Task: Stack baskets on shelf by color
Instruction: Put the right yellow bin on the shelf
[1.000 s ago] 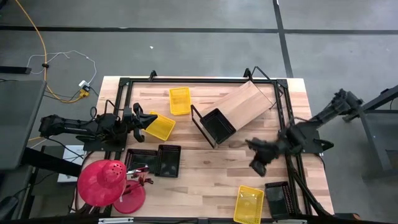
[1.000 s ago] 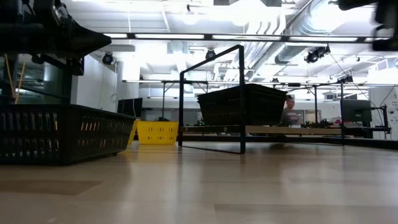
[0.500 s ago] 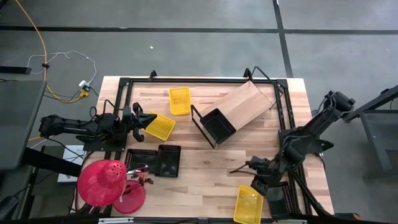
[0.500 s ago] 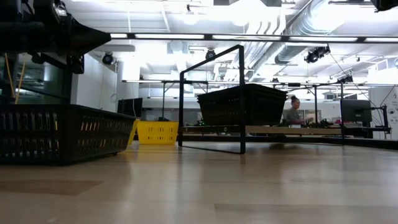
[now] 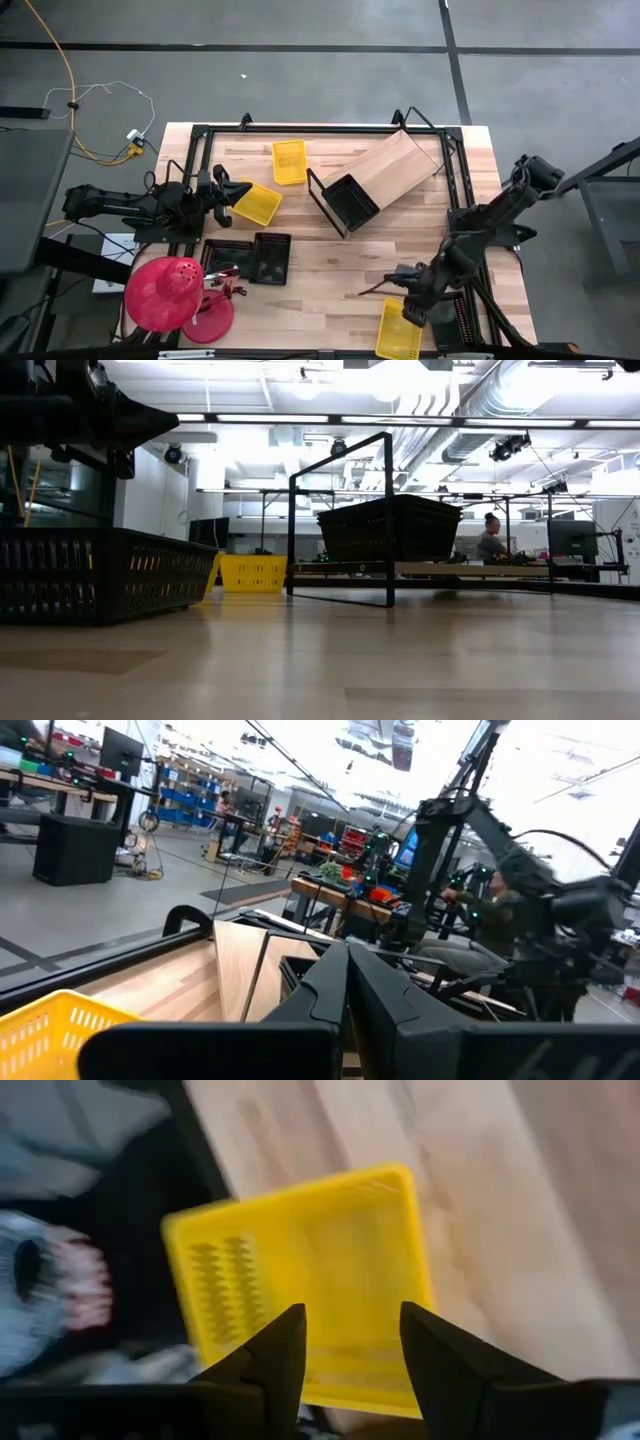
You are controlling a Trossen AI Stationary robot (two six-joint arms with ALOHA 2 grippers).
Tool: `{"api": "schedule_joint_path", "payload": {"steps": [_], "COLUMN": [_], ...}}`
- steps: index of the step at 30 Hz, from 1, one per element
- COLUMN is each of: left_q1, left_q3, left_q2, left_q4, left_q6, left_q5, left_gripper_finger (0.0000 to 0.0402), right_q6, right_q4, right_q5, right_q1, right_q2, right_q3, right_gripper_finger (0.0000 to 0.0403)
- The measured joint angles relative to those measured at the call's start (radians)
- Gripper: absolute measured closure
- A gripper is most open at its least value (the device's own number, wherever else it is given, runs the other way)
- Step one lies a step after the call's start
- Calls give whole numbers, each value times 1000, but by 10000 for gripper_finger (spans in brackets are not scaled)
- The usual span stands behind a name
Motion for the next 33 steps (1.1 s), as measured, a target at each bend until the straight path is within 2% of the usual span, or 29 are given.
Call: {"api": "schedule_joint_path", "payload": {"steps": [5,8,15,28,31,33], "left_q1": [0,0,0,0,0,0], "left_q3": [0,0,0,0,0,0], "left_q2": [0,0,0,0,0,0], "left_q4": [0,0,0,0,0,0], "left_q6": [9,19,19,20,27,27], "left_q5": [-10,-10,-10,-6,-6,-6], "left_gripper_finger": [401,401,401,401,401,401], "right_q6": [-106,-125,-155,-223,-226,-243], "right_q4": [-289,-365,-366,-358,-371,-399], "right_q5": [40,67,73,89,98,104], "right_q1": [5,18,28,28,22,14], "right_q2": [119,186,288,367,367,367], "right_q3": [185,257,295,292,281,281], "right_gripper_finger": [261,260,260,264,283,314]}}
